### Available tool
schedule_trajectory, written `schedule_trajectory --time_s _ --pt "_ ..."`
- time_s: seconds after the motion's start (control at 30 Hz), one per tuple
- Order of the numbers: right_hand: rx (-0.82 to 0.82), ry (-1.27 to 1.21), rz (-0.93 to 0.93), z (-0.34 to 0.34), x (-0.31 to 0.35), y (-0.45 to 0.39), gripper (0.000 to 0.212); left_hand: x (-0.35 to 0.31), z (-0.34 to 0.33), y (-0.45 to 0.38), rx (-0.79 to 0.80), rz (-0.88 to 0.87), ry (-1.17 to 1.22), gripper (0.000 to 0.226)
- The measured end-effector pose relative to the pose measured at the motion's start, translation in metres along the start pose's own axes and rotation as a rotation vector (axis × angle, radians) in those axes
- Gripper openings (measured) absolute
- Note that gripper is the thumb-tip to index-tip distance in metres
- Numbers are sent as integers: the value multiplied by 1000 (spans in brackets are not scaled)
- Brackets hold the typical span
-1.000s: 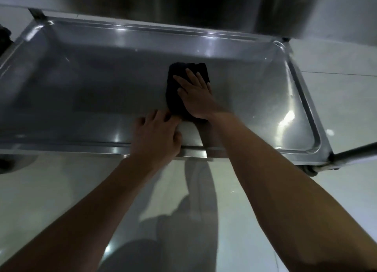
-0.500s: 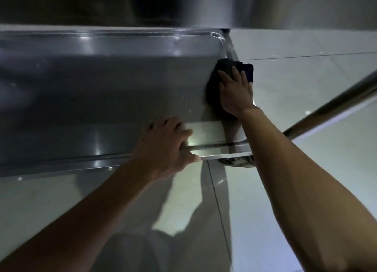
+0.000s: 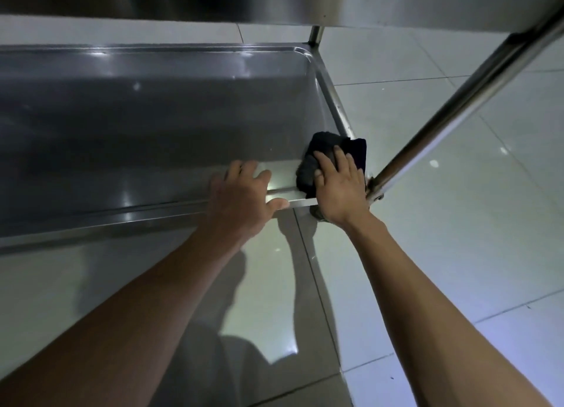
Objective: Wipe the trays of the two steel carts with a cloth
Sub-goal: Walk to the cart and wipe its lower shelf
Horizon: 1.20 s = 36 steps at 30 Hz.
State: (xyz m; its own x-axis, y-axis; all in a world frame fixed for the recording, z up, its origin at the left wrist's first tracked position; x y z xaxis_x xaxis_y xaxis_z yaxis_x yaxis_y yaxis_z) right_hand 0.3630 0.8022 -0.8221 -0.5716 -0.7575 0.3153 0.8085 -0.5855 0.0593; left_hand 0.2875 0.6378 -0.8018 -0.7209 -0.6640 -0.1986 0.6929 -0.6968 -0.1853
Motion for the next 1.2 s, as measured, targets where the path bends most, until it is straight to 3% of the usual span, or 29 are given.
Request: schedule_trajectory --time_s 0.17,0.3,0.53,0.67,0.83,1.03,1.2 --pt "8 -14 -36 2 4 18 49 19 28 26 -76 -70 -1 52" --pt "-35 -40 3 -2 26 31 48 70 37 52 11 35 -65 39" --pt "9 -21 269 -46 136 67 48 81 52 50 72 32 -135 57" --pt "37 34 343 -62 170 81 53 127 65 67 135 128 -129 68" --pt "45 136 449 -79 213 98 60 196 89 110 62 305 -103 40" --pt "35 214 597 -113 296 118 60 240 100 149 128 382 -156 33" --pt "6 246 670 -129 350 133 57 276 120 179 90 483 -131 26"
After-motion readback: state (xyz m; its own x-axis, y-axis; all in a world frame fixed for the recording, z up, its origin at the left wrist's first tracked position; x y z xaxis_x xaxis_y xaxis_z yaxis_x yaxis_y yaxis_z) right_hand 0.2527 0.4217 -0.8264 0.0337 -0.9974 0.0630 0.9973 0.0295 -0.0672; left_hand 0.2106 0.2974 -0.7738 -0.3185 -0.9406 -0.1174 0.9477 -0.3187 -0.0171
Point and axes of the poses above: each hand's wrist, its own y-axis away from the middle knuckle, its own z-axis out of the back of the hand, x = y × z, the point moved 10 cm from there along -y, towards the middle knuckle
